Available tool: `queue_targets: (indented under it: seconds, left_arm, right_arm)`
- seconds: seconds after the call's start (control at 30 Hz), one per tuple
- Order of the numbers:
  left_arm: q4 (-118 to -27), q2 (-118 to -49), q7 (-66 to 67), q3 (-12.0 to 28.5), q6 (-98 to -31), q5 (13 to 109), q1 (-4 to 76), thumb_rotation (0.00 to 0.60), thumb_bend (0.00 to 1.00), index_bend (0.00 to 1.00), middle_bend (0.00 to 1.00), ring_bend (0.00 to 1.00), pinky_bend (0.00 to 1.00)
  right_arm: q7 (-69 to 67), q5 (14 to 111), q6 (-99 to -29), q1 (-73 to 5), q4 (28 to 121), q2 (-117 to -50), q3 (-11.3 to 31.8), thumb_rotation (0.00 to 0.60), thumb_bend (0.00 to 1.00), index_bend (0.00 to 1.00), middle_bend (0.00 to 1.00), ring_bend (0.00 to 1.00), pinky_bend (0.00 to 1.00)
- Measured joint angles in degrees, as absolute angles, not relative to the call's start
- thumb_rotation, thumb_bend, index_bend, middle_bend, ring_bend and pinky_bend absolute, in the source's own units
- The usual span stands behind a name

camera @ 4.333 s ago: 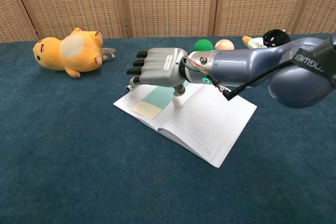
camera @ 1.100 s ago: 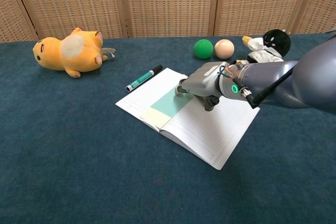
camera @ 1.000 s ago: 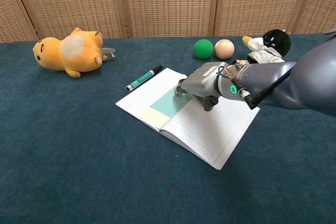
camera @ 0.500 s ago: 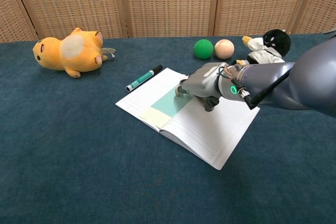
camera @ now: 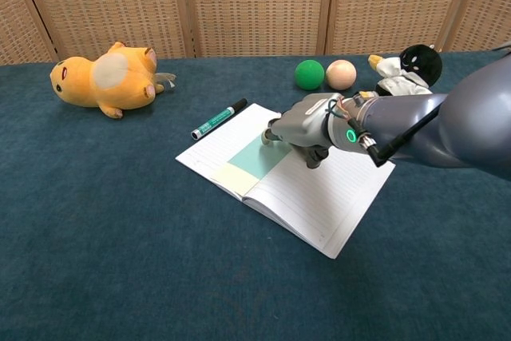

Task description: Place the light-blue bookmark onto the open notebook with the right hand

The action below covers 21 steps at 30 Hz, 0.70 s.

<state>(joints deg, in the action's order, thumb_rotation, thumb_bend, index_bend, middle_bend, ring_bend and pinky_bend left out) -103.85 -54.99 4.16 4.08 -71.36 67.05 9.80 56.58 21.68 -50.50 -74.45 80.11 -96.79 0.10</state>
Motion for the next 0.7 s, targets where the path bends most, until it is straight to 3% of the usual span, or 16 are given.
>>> queue_targets:
  seconds: [0.3,0.33,0.47,0.53,0.7]
  left_arm:
    - [-103.91,-55.18,4.36,4.22,-71.88,66.97,9.80,0.600,0.00,0.00,0.00,0.00,0.00]
    - [-103.88,-55.23,4.36,4.22,-72.06,67.05,9.74,0.600,0.00,0.00,0.00,0.00,0.00]
    - [-103.73,-55.48,4.37,4.25,-72.93,67.43,9.45,0.600,0.00,0.00,0.00,0.00,0.00]
    - [-103.60,-55.63,4.29,4.29,-73.56,67.75,9.24,0.600,0.00,0.00,0.00,0.00,0.00]
    - [-103.43,-55.88,3.61,4.21,-75.49,69.20,8.35,0.600,0.00,0.00,0.00,0.00,0.00]
  right_arm:
    - [51.96,28.22,-54.34,-72.87,84.82,-93.59,3.24,0.600,0.98,0.08,0.04,0.00,0.00]
    - [50.88,29.68,-54.95,-72.37,85.69,-92.91,3.51,0.600,0.85,0.08,0.03,0.00,0.00]
    - [44.95,38.72,-58.90,-68.91,89.05,-89.55,3.92,0.600,0.15,0.08,0.00,0.00,0.00]
    - [41.77,44.01,-61.44,-66.75,89.93,-88.07,3.54,0.600,0.02,0.08,0.00,0.00,0.00]
    - [28.76,60.30,-71.68,-57.79,90.82,-83.81,1.13,0.600,0.00,0.07,0.00,0.00,0.00]
